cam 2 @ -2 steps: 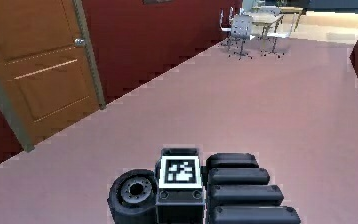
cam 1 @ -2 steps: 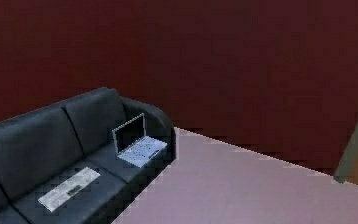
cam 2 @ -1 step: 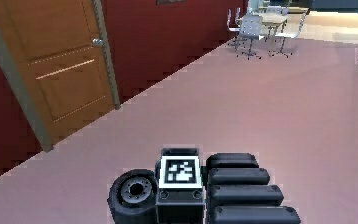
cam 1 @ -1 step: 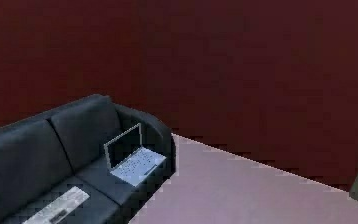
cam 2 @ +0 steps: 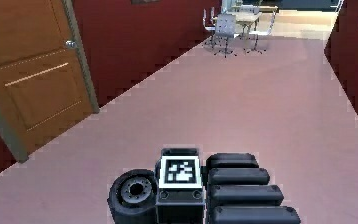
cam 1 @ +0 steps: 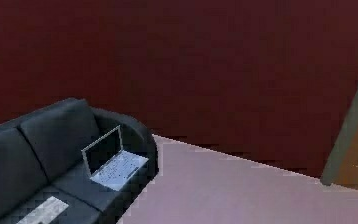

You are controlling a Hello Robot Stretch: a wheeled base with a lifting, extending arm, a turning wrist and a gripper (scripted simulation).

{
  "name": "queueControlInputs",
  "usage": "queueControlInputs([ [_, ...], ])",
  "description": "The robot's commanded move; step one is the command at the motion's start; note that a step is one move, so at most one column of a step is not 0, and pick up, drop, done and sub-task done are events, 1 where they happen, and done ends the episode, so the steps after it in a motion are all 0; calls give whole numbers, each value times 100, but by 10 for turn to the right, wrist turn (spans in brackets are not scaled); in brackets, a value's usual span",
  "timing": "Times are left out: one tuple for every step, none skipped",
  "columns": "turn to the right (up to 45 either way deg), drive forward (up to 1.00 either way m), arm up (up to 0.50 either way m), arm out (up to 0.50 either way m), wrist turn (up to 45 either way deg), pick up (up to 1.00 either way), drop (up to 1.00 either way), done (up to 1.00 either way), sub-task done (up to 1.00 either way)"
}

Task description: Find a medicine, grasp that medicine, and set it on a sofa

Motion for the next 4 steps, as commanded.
queueControlInputs([
  [0,45,0,0,0,0,0,0,0],
  [450,0,0,0,0,0,0,0,0],
  [450,0,0,0,0,0,0,0,0],
  [450,0,0,0,0,0,0,0,0],
])
